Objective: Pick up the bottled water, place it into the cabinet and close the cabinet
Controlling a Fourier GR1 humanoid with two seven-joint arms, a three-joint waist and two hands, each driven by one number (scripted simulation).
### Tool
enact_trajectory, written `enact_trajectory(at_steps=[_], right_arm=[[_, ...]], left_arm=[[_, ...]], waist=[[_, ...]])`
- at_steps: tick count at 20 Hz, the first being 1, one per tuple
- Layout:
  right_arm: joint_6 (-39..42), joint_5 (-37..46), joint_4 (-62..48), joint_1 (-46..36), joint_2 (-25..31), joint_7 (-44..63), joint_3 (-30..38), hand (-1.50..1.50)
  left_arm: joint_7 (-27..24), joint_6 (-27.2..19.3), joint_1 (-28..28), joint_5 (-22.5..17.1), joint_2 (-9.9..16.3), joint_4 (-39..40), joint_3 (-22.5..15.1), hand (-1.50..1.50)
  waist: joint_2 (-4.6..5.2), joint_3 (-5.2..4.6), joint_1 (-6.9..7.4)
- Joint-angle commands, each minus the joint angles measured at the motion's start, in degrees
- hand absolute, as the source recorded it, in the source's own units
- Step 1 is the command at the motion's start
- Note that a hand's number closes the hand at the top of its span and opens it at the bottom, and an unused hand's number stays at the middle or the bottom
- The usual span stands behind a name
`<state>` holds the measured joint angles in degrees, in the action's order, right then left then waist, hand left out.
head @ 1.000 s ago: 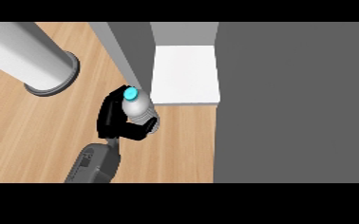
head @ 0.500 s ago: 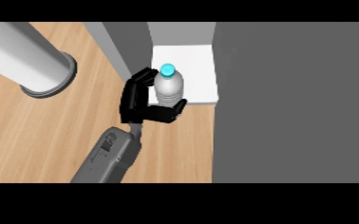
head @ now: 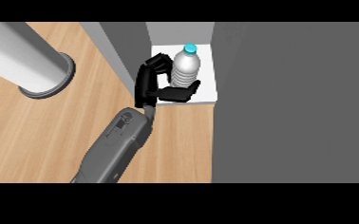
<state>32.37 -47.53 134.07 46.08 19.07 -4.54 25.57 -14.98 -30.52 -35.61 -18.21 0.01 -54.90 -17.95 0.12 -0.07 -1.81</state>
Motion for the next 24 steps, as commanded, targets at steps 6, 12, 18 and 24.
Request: enact_trajectory(at_steps=[6,12,18,24], right_arm=[[-3.8,-4.4,9.4,0.7,-0.9,4.0,-0.9,-1.50],[-2.9,-8.6,9.2,1.8,1.8,4.5,1.3,-1.50],[-0.2,-4.2,5.3,-0.6,0.1,2.3,0.9,-1.50],[0.6,-1.8,6.5,-0.4,-2.0,2.2,-1.7,-1.50]], left_arm=[[-3.3,-3.7,-10.0,-8.1,0.0,14.4,-0.7,1.50],[-10.0,-1.8,-14.5,-8.6,0.0,23.2,3.2,1.50],[-10.8,-3.5,-24.3,-7.7,0.0,33.2,5.6,1.50],[-11.9,-3.3,-29.0,-4.6,0.1,41.6,6.9,-1.50]], waist=[[0.55,-0.08,-1.57],[0.70,-0.11,-1.72],[0.86,-0.03,-2.36],[1.13,-0.03,-2.63]])
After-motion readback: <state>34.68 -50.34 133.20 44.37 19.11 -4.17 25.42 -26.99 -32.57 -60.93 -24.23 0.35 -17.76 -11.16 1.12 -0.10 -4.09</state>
